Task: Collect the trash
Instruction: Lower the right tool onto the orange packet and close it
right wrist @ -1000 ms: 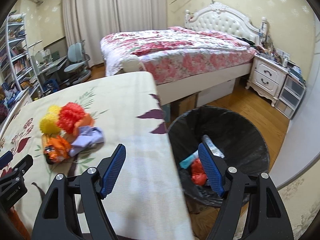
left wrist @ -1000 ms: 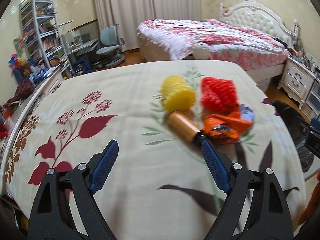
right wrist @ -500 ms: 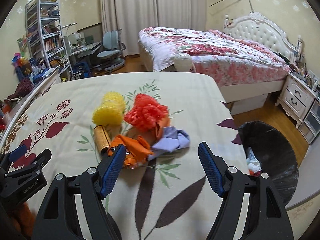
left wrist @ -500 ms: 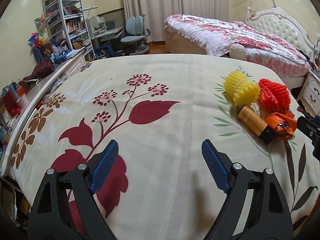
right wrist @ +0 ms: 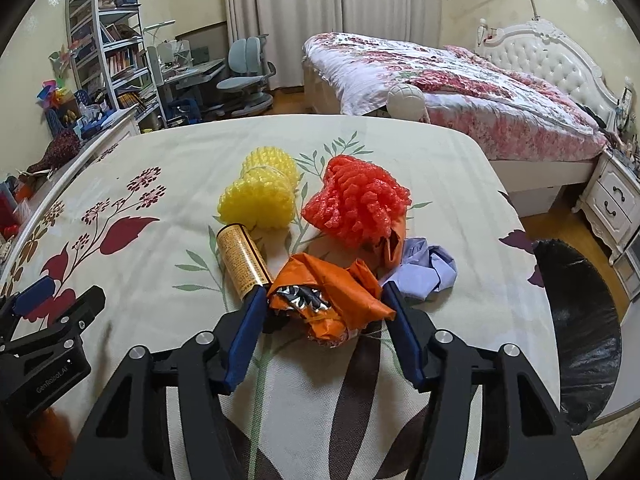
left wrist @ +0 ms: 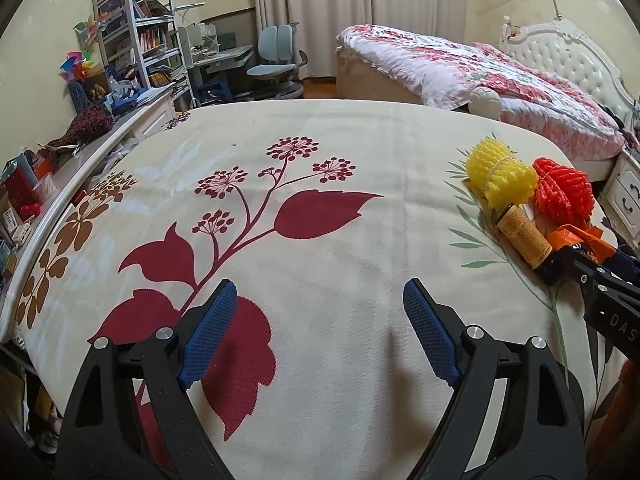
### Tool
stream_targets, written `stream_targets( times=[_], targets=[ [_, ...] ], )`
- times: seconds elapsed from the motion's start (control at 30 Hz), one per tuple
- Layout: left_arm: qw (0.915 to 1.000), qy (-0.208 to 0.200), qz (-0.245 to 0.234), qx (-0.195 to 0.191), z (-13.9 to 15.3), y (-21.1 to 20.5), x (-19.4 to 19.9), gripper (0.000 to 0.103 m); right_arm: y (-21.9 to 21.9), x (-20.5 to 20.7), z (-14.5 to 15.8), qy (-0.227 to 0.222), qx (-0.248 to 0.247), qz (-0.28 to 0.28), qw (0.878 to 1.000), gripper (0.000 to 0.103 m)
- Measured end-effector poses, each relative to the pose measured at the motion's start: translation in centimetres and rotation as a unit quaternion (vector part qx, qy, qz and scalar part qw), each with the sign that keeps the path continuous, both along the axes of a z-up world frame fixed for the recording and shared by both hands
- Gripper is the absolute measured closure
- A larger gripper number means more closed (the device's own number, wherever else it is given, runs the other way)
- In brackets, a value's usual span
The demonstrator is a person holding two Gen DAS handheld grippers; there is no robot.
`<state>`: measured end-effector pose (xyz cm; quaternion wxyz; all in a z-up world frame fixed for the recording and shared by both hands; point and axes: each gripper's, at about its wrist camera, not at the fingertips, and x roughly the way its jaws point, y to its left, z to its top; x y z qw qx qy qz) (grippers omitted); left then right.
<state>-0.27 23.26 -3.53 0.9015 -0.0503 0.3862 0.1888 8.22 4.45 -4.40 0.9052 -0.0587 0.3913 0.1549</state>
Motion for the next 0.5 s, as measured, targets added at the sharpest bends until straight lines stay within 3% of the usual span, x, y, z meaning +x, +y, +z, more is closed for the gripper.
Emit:
stream_targets(
  times=[0.23,0.5],
  targets=[
    [0.9999,0.000,-0.010,0.002,0.0,-0.9,0.1,0.020,0.2,-0.6,0.4,-0.006,-0.002,0.004,1.000,0.051],
    [0.9994,0.001,-0.036,-0.004,0.0,-3.1,0.8,0.020,-1.9,-1.5,2.6,-0.043,-0.003,-0.017,0.999,0.051]
  ],
)
